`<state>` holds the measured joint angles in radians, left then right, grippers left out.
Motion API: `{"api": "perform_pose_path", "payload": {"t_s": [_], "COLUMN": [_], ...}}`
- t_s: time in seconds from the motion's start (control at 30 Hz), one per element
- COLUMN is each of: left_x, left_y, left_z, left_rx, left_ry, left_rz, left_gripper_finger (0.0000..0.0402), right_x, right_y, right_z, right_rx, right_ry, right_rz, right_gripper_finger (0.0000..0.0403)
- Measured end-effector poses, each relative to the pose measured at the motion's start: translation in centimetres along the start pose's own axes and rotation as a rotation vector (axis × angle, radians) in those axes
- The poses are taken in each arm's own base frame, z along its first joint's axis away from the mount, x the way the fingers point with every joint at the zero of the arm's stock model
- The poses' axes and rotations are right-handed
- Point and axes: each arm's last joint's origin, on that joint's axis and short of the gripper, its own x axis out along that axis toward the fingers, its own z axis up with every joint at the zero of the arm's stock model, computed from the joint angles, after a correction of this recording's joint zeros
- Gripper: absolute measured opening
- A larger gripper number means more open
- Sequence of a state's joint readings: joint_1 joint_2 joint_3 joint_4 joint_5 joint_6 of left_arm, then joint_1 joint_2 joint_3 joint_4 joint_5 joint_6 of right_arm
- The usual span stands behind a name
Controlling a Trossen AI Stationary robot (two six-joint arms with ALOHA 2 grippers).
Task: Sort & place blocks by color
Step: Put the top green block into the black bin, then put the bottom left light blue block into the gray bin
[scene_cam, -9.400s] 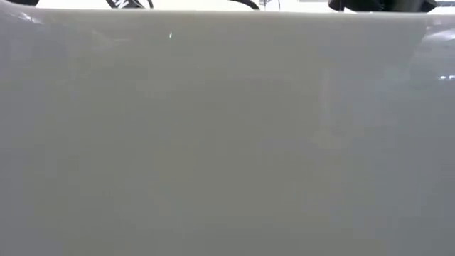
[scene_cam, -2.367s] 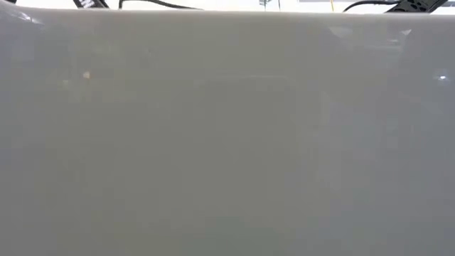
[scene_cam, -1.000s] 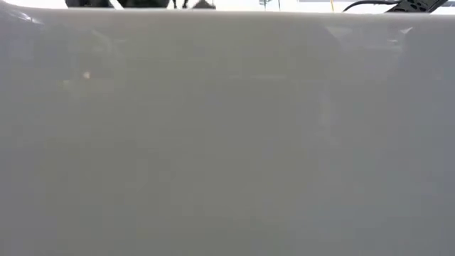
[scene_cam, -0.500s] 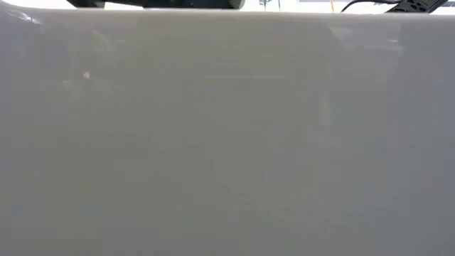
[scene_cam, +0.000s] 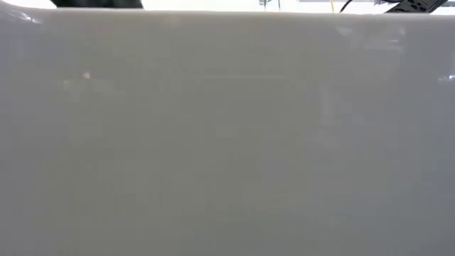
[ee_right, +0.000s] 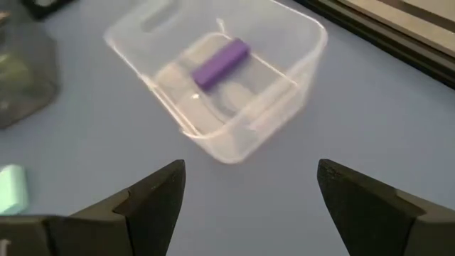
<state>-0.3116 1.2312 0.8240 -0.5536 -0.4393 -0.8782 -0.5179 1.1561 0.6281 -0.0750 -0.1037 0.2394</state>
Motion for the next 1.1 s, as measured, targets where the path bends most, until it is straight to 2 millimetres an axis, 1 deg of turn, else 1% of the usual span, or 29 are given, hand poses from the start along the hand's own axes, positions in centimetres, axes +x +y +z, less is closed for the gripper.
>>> {"api": "perform_pose_path", "payload": {"t_s": [0.07,0.2,0.37,0.57,0.67,0.9,1.0,1.1], "left_x": [-0.3,-0.6,-0.4,-0.2,-0.3,-0.2,-0.3,-0.3], "left_y": [1.0,2.3,2.5,2.5,2.6,2.5,2.4,2.4], "left_z": [-1.1,-2.4,-2.8,-3.1,-3.1,-3.2,-3.4,-3.4], "left_rx": [-0.055,-0.164,-0.224,-0.268,-0.277,-0.304,-0.316,-0.319], "left_ry": [0.082,0.199,0.251,0.286,0.297,0.324,0.379,0.401], "left_rz": [0.104,0.259,0.298,0.317,0.322,0.318,0.297,0.286], "left_gripper_finger": [0.0134,0.0134,0.0134,0.0136,0.0153,0.0222,0.0237,0.0241], "right_x": [0.0,0.1,0.0,-0.1,-0.3,-0.5,-0.5,-0.5], "right_y": [0.4,1.8,4.0,6.2,7.1,8.2,8.3,8.4], "right_z": [0.0,0.1,0.0,-0.9,-1.3,-1.8,-1.9,-1.9], "right_rx": [-0.033,-0.119,-0.206,-0.26,-0.281,-0.292,-0.296,-0.298], "right_ry": [-0.009,-0.041,-0.079,-0.064,-0.054,-0.042,-0.039,-0.038], "right_rz": [0.017,0.071,0.156,0.239,0.27,0.31,0.317,0.319], "right_gripper_finger": [0.0308,0.0308,0.0308,0.0308,0.0308,0.0308,0.0308,0.0308]}}
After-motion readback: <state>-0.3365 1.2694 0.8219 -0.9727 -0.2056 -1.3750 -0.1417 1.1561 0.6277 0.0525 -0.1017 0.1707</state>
